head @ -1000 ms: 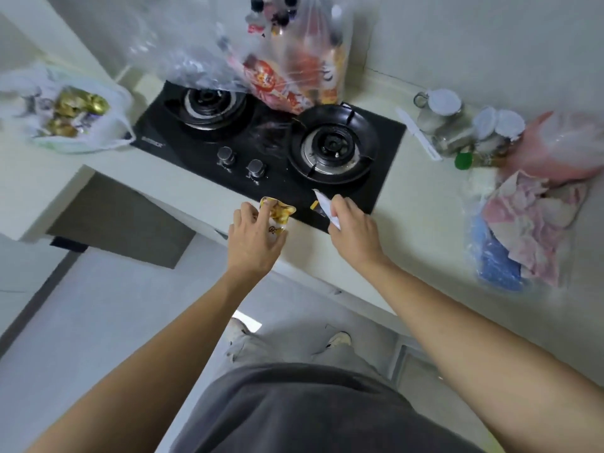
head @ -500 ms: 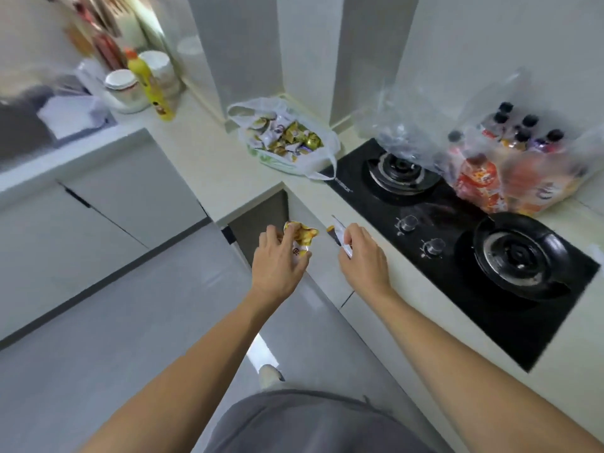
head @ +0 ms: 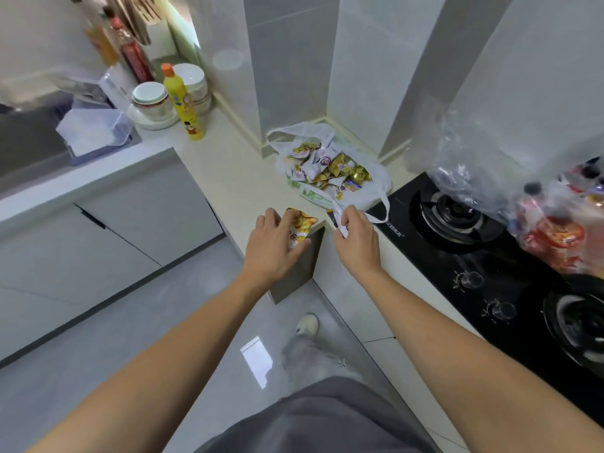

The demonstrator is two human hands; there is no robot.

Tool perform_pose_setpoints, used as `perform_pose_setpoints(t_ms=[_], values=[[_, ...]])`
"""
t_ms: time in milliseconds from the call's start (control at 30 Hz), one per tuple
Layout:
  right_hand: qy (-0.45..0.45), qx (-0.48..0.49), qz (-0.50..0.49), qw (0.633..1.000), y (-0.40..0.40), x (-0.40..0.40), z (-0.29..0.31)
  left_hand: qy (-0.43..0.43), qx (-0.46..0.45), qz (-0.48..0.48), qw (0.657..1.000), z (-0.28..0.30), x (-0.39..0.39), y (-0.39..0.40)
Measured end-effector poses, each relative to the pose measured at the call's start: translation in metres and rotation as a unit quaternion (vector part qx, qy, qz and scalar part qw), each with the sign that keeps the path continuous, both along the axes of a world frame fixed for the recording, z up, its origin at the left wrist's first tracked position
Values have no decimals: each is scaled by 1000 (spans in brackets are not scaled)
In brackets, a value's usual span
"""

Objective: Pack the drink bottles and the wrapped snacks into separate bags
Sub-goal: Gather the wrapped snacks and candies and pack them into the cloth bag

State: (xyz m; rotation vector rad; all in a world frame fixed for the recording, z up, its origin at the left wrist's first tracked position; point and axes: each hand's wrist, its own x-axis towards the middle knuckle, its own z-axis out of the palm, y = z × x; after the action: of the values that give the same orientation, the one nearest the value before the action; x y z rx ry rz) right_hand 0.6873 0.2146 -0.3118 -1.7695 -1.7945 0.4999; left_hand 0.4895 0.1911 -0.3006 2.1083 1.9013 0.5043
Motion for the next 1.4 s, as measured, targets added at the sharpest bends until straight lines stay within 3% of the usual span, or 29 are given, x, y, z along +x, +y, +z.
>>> perform_pose_setpoints(t_ms=[333,667,833,1100,1400], values=[[44,-61,-152,986,170,-9,-48,1,-3,-59,998,-37,-7,189],[33,-87,-201,975,250,-15,-72,-1,-40,-99,994,-54,14,335],[-72,-83,-208,972,250,-17,-87,62,-81,-163,981,-72,18,364],[-37,-124,-239,962,242,-41,-75,59,-72,-250,964,-60,-19,378],[-36,-111,-313,943,229,-63,-65,106,-46,-255,960,-51,-78,385]])
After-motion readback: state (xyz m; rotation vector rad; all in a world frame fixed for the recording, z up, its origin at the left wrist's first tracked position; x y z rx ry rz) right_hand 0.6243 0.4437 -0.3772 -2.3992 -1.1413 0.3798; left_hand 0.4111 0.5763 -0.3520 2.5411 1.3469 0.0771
